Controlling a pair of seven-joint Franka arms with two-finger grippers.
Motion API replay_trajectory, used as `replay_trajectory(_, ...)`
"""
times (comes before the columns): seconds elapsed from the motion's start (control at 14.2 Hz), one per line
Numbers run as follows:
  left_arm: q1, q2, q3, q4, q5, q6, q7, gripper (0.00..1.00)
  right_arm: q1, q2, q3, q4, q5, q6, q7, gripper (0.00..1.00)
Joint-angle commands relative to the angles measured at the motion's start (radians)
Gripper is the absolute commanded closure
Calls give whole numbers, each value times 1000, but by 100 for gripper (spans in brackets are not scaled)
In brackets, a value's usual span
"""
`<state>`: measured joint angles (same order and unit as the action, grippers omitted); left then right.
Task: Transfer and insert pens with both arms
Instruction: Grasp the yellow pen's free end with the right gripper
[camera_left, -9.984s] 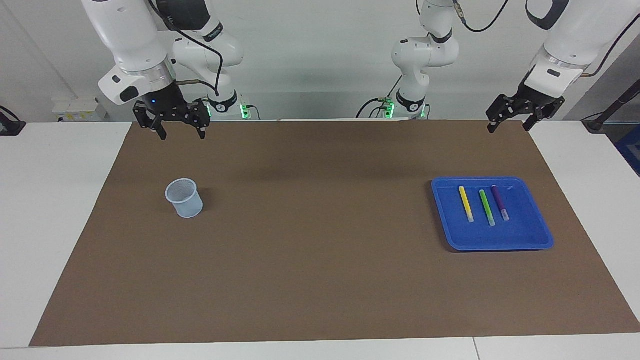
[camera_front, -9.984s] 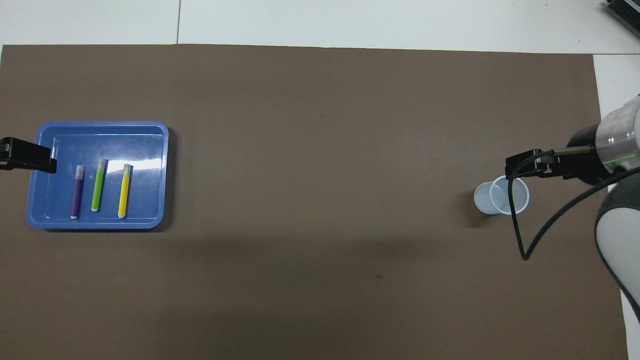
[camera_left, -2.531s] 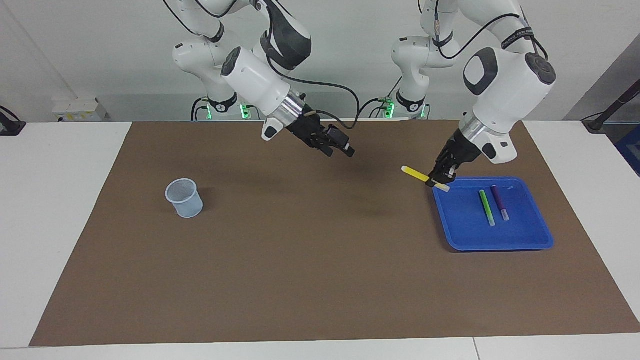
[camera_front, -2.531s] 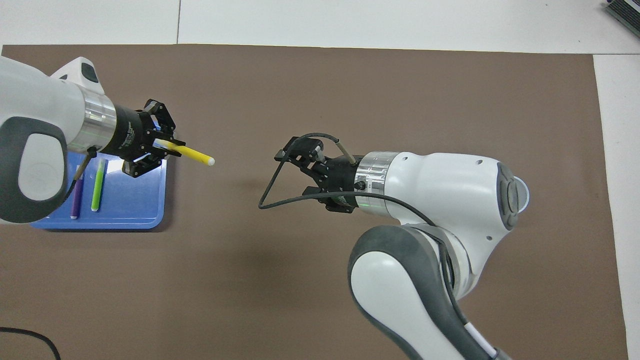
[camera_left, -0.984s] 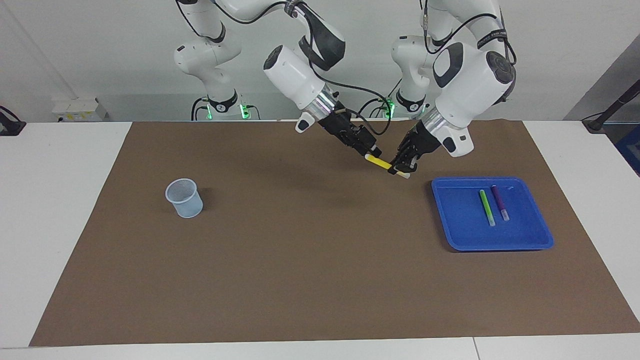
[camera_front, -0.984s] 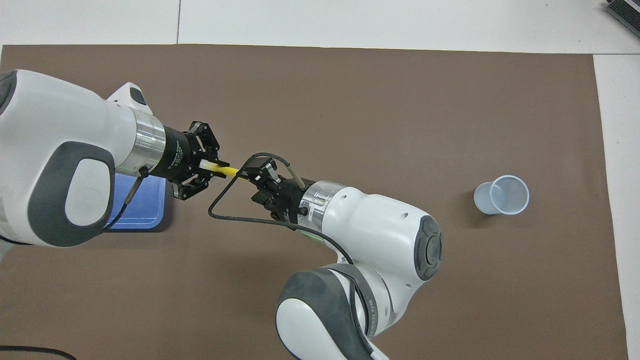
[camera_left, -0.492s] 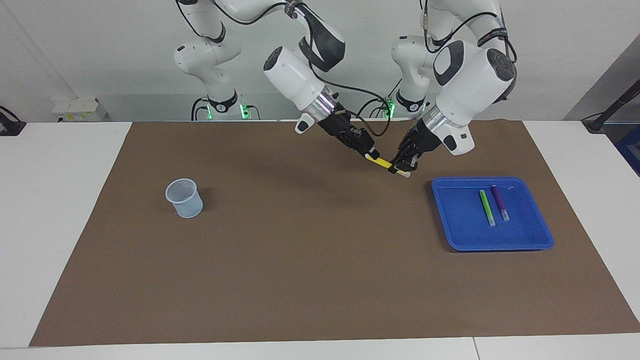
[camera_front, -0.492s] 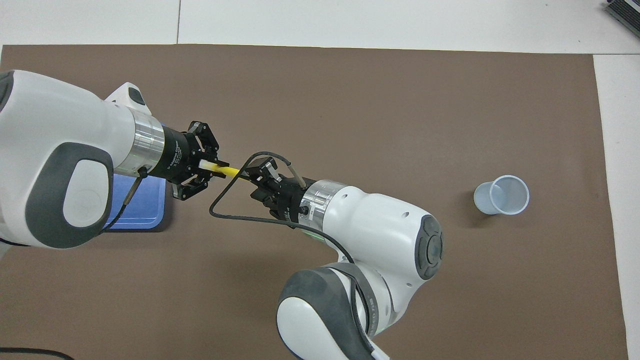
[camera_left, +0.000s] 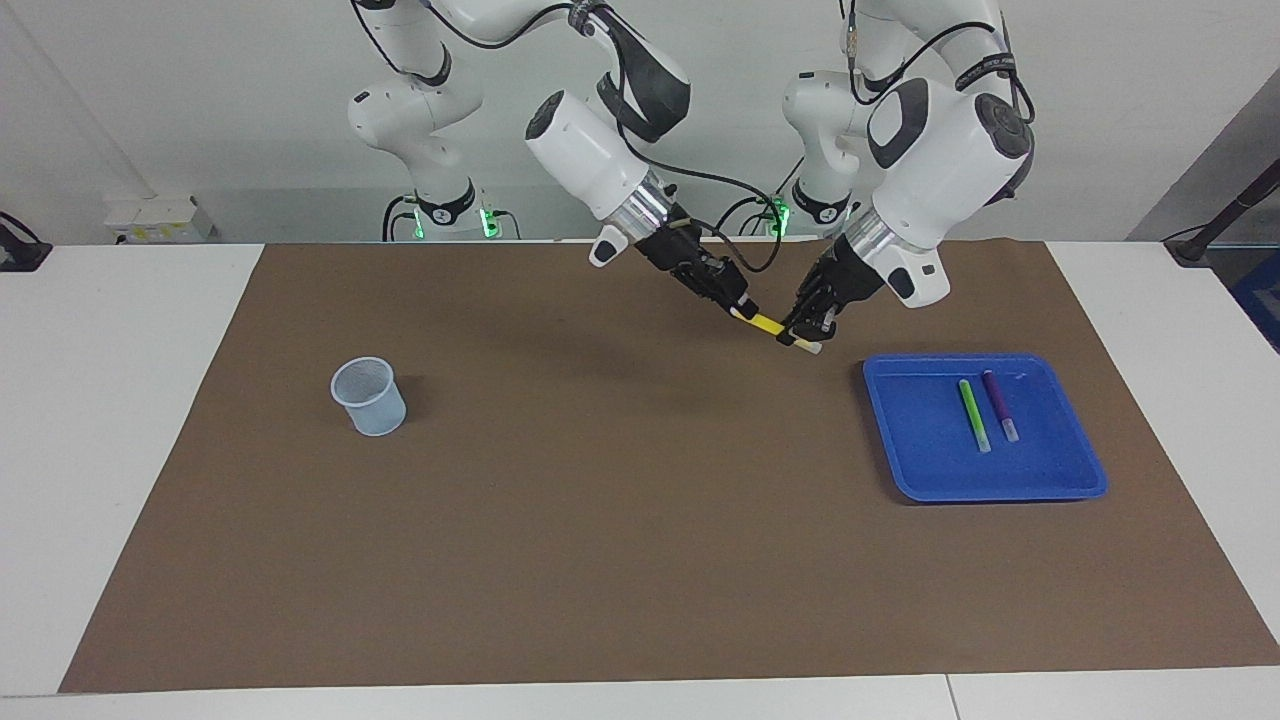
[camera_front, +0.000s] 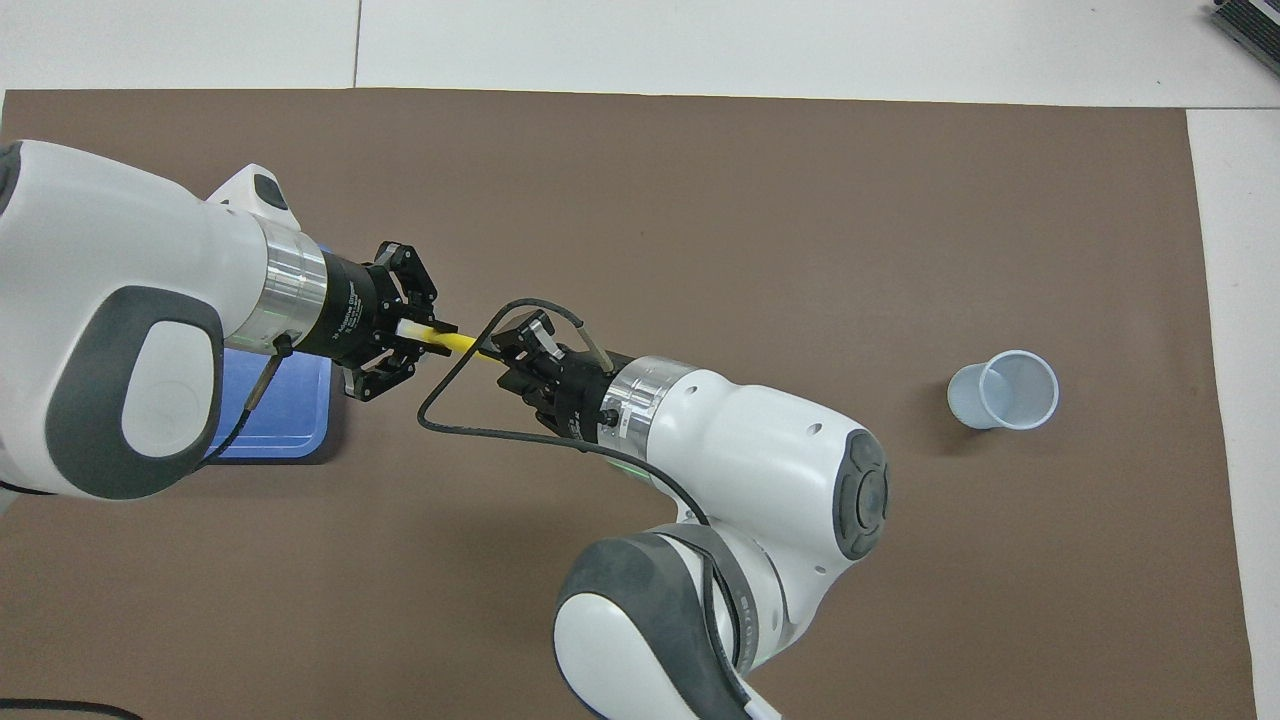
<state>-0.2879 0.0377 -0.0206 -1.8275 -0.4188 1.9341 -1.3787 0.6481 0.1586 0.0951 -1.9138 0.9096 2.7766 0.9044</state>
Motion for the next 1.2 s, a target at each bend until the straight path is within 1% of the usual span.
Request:
replay_trajectory(0.0, -10, -32, 10, -33, -18, 6, -11, 100, -1, 15, 3, 13, 31, 29, -10, 64)
replay_trajectory(0.21, -10, -32, 10, -33, -18, 6, -11, 100, -2, 15, 3, 13, 31, 29, -10, 74)
replay_trajectory(0.42, -10, -32, 10, -33, -18, 5, -11, 100, -1, 15, 3, 12, 31, 29, -10, 75)
replay_trajectory(0.49, -10, -32, 10, -33, -18, 5, -11, 100, -1, 15, 3, 12, 31, 29, -12, 78)
replay_trajectory(0.63, -10, -32, 10, -33, -18, 6, -13, 100, -1, 15, 3, 12, 31, 29, -12, 85)
replay_trajectory(0.7, -10, -32, 10, -33, -18, 5, -13, 100, -1, 15, 3, 12, 31, 29, -13, 91)
replay_trajectory(0.77, -10, -33, 10, -33, -18, 5, -11, 100, -1, 15, 3, 10, 31, 29, -13, 98)
replay_trajectory(0.91, -10, -33, 10, -33, -17, 8, -8, 100, -1, 15, 3, 10, 31, 29, -13, 100)
replay_trajectory(0.98, -10, -33, 10, -33, -17, 9, -8, 86, -1, 15, 3, 10, 31, 29, -13, 100)
replay_trajectory(1.05, -10, -33, 10, -33, -18, 13, -8, 75, -1, 15, 3, 10, 31, 29, -13, 100)
replay_trajectory(1.12, -11, -33, 10, -33, -18, 13, -10, 60, -1, 15, 3, 12, 31, 29, -13, 100)
